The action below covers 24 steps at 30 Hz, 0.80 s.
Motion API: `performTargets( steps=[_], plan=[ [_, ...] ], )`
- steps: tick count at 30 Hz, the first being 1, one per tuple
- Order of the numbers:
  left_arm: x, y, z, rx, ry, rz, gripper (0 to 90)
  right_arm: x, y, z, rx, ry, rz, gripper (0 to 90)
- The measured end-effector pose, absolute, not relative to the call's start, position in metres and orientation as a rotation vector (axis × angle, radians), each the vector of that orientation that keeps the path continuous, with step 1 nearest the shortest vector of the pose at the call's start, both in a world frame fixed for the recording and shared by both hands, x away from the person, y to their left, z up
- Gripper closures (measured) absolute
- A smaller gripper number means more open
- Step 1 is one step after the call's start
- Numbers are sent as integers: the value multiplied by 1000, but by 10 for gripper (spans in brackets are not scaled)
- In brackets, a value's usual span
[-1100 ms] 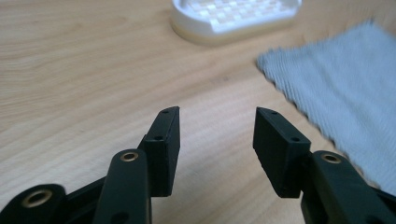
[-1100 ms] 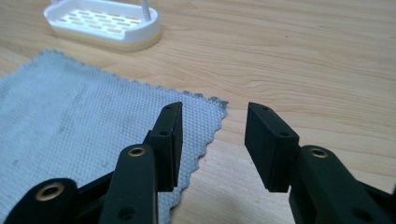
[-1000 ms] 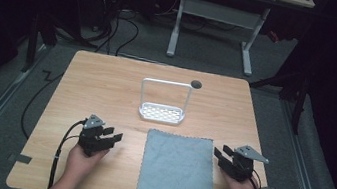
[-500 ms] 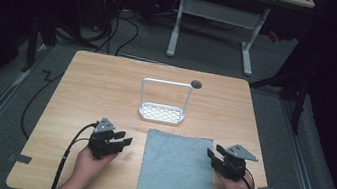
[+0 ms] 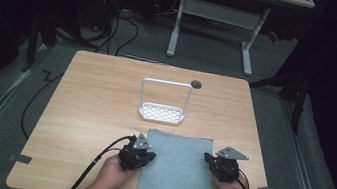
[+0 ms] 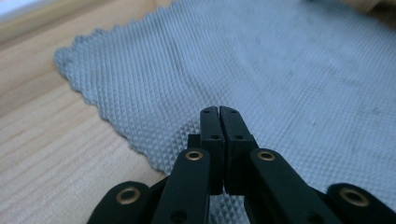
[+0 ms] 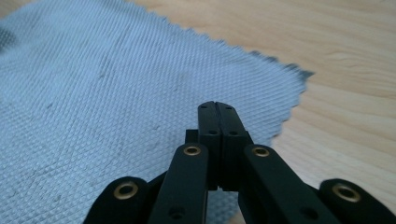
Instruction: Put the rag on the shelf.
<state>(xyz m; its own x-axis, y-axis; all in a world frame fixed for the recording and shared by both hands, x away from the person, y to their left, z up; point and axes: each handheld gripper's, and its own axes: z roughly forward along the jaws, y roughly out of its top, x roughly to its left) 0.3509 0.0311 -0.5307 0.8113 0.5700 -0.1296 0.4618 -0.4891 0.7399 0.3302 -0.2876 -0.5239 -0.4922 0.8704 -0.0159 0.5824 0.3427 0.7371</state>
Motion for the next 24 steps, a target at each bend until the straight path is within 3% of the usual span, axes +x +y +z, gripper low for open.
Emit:
performTargets(
  steps=[6, 14, 17, 21, 24],
  plan=[
    [352, 51, -531, 2161, 791, 151, 898, 333, -271, -527, 1238, 2254, 947, 900],
    [335, 120, -532, 2091, 925, 80, 897, 328, -223, -529, 1062, 2372, 1000, 900],
    [330, 127, -533, 2078, 938, 69, 896, 327, -212, -529, 1010, 2390, 994, 900],
    [329, 125, -532, 2084, 936, 77, 855, 327, -208, -529, 988, 2396, 999, 880],
    [332, 125, -530, 2061, 942, 136, 769, 326, -212, -527, 995, 2391, 1007, 830]
  ],
)
